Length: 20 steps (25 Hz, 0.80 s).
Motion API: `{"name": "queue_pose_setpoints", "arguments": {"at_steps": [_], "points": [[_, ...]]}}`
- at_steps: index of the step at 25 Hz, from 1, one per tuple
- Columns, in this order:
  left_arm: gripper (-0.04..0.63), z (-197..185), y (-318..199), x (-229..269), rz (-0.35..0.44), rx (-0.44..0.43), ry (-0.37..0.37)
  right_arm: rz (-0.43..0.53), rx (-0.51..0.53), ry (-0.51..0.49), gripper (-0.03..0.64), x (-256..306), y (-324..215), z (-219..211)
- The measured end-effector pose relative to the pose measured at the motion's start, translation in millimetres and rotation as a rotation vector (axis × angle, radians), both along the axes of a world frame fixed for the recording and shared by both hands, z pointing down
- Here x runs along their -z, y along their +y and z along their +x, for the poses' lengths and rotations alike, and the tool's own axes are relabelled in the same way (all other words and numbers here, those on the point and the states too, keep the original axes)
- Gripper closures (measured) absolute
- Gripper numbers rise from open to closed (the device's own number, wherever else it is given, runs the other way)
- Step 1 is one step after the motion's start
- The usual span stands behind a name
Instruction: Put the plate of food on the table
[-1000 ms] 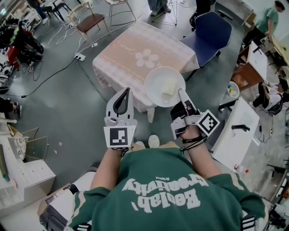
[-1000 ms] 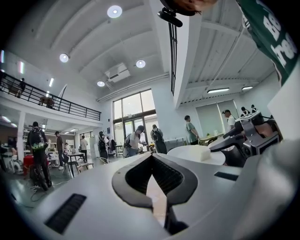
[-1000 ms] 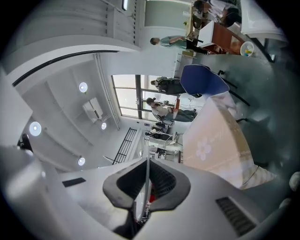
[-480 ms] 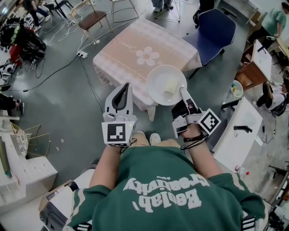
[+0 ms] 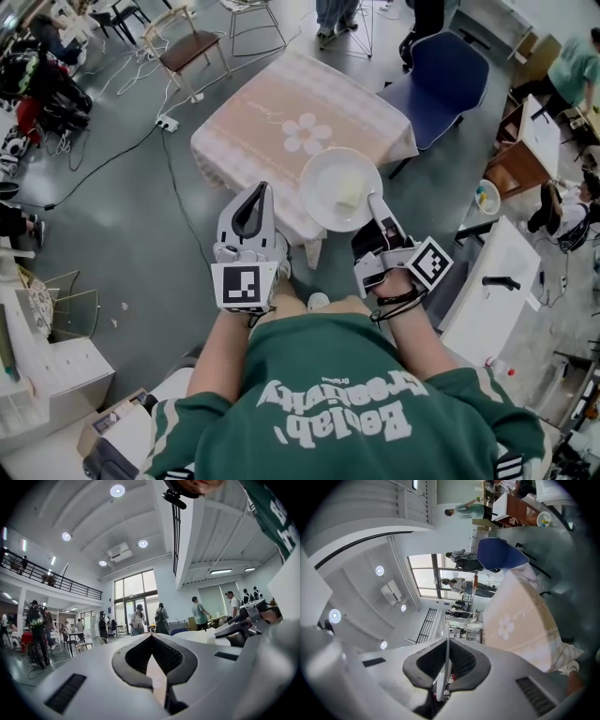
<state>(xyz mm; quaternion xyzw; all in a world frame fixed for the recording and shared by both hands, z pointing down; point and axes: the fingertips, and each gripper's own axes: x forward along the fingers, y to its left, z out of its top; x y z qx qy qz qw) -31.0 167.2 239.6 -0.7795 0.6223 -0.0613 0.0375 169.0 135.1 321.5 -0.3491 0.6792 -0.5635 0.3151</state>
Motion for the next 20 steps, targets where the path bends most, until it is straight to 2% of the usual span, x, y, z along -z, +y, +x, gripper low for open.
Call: {"name": "queue_pose_setpoints", "arguments": {"at_steps": [9,20], "points": [[0.586,-17,-45,2,0.019,-0.031,0.018,0.005,-0.010,-0.001,0.592,4,-33,-23],[0.586,-61,-157,7,0.008,-0.094,0.021,-0.002,-0.036,-0.006,0.592,8,-130,-81]]}}
